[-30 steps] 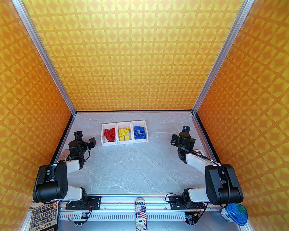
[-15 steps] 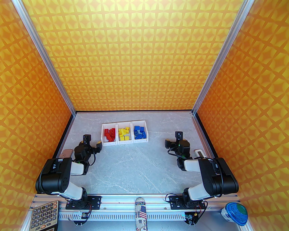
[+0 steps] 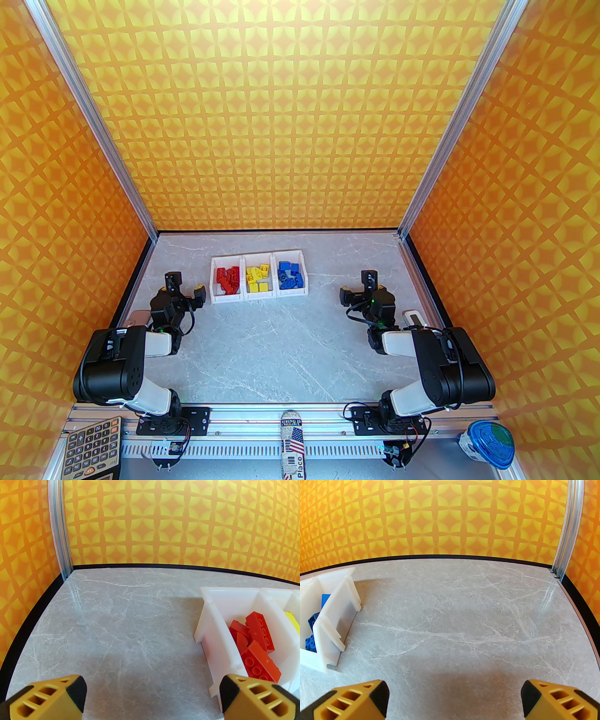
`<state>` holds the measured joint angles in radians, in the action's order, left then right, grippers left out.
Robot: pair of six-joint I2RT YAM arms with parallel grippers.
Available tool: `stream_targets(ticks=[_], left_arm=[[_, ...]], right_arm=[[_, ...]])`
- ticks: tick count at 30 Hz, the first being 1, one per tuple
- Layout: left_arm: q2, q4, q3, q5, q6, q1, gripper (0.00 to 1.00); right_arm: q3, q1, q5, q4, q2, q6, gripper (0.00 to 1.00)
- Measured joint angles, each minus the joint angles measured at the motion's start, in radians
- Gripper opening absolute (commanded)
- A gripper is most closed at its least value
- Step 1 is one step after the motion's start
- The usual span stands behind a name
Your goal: Sort the legos into containers by color
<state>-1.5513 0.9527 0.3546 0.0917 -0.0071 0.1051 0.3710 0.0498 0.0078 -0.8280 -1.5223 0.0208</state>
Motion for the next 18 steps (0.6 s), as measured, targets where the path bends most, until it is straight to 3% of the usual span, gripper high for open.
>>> stream_targets(ticks=[18], left_arm=[[0.000, -0.003, 0.000, 0.000, 0.000, 0.000, 0.99]], right_arm=[[0.006, 0.000, 0.000, 0.000, 0.000, 0.000, 0.99]])
